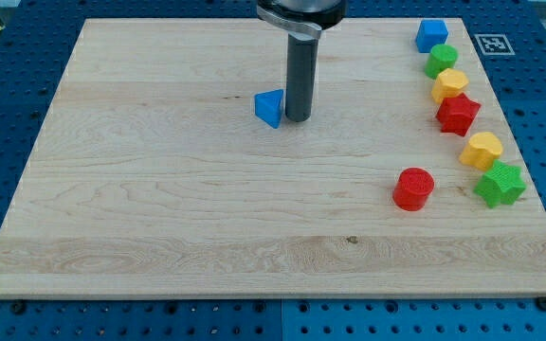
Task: Slide the blue triangle up and a bit left
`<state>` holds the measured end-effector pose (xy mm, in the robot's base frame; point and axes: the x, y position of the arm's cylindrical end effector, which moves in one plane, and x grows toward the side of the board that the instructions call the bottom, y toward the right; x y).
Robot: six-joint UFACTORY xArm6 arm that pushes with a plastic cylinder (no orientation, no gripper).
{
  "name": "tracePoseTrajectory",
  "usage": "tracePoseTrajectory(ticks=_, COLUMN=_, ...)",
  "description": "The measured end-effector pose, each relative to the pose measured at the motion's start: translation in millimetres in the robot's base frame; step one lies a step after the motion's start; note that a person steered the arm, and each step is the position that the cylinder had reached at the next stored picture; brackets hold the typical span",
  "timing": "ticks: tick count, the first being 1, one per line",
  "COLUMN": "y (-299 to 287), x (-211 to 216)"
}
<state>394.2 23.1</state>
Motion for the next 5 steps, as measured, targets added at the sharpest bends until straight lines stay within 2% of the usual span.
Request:
tracePoseTrajectory(ticks=2, y=-5.4, x=10.6)
tracePoseTrajectory(ticks=3, y=-8.0, x=-10.0)
tracePoseTrajectory(ticks=5, y=-55.6, x=-5.7)
